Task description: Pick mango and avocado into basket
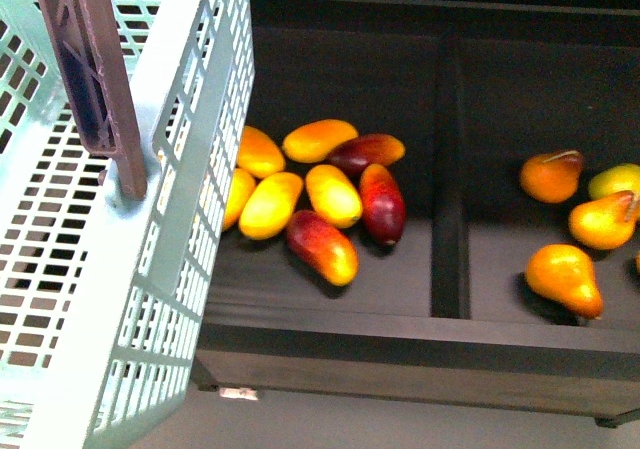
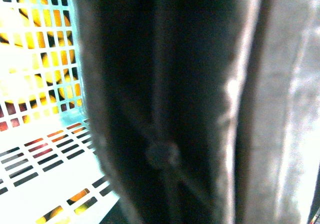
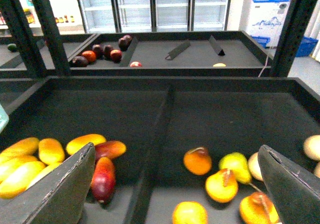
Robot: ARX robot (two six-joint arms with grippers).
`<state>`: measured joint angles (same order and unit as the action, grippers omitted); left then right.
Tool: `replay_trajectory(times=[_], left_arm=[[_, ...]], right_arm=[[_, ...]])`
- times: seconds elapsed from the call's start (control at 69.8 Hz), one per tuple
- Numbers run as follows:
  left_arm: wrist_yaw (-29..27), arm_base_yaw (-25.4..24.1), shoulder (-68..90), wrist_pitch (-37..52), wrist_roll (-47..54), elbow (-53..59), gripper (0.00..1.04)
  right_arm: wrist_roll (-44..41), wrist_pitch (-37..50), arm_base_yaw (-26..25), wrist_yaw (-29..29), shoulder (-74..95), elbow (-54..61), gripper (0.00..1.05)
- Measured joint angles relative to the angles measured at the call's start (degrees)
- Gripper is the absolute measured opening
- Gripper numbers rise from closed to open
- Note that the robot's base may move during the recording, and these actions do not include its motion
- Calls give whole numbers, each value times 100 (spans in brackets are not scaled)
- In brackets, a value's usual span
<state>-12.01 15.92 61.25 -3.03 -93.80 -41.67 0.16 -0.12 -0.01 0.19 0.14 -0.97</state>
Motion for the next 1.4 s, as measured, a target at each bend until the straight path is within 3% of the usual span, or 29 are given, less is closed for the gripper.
replay_trajectory(times=[1.404], left_arm=[[-85,-48,-7,0,15,0,13]], right_arm=[[0,0,-4,-66,0,0,96]])
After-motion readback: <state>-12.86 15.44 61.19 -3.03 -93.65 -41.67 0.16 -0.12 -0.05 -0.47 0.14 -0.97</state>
